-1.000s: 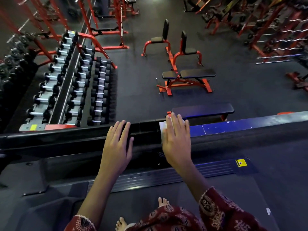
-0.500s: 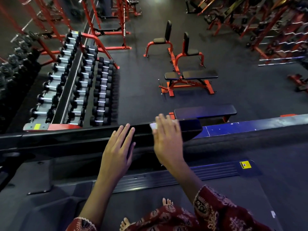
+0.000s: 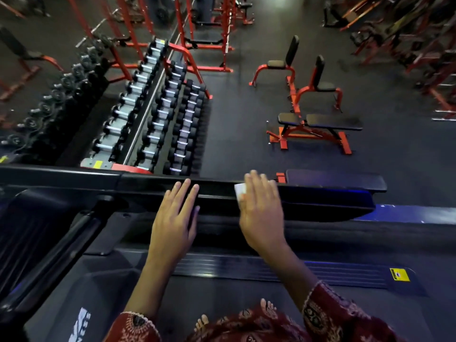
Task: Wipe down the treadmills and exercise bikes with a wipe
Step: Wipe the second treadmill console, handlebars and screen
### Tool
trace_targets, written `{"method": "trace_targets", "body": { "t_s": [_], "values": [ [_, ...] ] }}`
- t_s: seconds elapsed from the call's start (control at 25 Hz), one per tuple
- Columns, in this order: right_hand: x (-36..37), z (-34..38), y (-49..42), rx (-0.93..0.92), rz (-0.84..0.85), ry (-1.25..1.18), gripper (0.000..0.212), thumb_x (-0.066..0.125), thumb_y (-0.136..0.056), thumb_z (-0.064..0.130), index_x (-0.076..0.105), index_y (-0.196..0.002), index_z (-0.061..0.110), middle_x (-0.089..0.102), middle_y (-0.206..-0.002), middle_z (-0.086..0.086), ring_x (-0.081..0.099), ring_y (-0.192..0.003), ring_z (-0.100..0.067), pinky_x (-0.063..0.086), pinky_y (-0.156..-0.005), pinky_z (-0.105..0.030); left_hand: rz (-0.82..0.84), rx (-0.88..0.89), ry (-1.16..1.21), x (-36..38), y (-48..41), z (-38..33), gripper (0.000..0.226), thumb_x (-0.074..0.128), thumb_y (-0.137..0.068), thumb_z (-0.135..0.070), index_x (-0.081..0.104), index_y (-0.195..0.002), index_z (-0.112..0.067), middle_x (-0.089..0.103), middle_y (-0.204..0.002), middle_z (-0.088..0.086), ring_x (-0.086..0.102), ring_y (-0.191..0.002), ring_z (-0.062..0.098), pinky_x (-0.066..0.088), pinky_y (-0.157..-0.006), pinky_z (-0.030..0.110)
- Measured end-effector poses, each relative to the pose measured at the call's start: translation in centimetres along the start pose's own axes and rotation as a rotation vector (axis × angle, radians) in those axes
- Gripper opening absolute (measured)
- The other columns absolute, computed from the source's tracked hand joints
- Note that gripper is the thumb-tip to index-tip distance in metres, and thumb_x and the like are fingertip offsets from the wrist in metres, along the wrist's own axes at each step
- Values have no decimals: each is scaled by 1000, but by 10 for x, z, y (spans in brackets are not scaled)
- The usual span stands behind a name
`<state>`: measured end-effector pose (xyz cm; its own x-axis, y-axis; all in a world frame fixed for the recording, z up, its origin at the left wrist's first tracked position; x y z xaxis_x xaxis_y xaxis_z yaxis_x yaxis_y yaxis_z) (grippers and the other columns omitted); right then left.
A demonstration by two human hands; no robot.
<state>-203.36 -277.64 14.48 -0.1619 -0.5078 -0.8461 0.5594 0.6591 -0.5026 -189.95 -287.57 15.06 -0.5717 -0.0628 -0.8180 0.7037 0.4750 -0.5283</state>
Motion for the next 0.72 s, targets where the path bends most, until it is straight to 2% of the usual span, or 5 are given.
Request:
{"method": "trace_targets", "body": {
  "t_s": [0.2, 0.36, 0.48, 0.6, 0.72],
  "values": [
    [17, 90, -2, -413, 75, -103, 48, 54, -86, 9, 54, -134, 6, 50, -141, -13, 48, -129, -32, 32, -110, -44, -6, -61, -20, -18, 4, 52, 44, 41, -95, -23, 54, -132, -2, 48, -140, 18, 40, -130, 33, 23, -111, 41],
    [11, 58, 2, -206, -3, 1, 44, 52, -87, 10, 55, -130, -1, 52, -137, -20, 51, -125, -38, 31, -109, -47, -32, -155, -62, -35, 11, 94, 45, 41, -94, -22, 53, -132, -1, 48, -140, 18, 39, -131, 35, 22, -110, 42],
    [33, 116, -20, -128, 43, 3, 45, 41, -89, 15, 58, -124, -6, 57, -129, -25, 57, -116, -40, 36, -106, -49, -43, -218, -61, -42, 18, 116, 45, 40, -94, -22, 53, -132, 0, 48, -140, 20, 40, -131, 38, 23, -110, 43],
    [44, 196, -35, -315, 86, -87, 48, 37, -90, 20, 58, -125, -4, 58, -130, -21, 57, -117, -38, 43, -101, -48, -68, -310, -31, -48, 21, 128, 46, 38, -93, -21, 54, -129, 3, 49, -137, 23, 43, -129, 41, 25, -109, 45],
    [44, 200, -20, -487, 147, -165, 47, 45, -89, 13, 53, -134, 3, 50, -141, -14, 48, -129, -32, 33, -111, -43, -87, -386, 4, -50, 20, 134, 47, 37, -92, -20, 55, -127, 5, 49, -137, 24, 43, -129, 41, 28, -109, 47]
  ]
}}
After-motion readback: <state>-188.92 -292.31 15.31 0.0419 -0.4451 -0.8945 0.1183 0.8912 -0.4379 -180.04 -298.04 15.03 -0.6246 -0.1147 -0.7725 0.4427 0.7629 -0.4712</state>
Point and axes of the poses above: each hand's wrist, its own y-axis away from the middle knuckle, its own x-axis out of the palm, z = x × y, the point moved 9 cm from there along -y, towards the middle knuckle
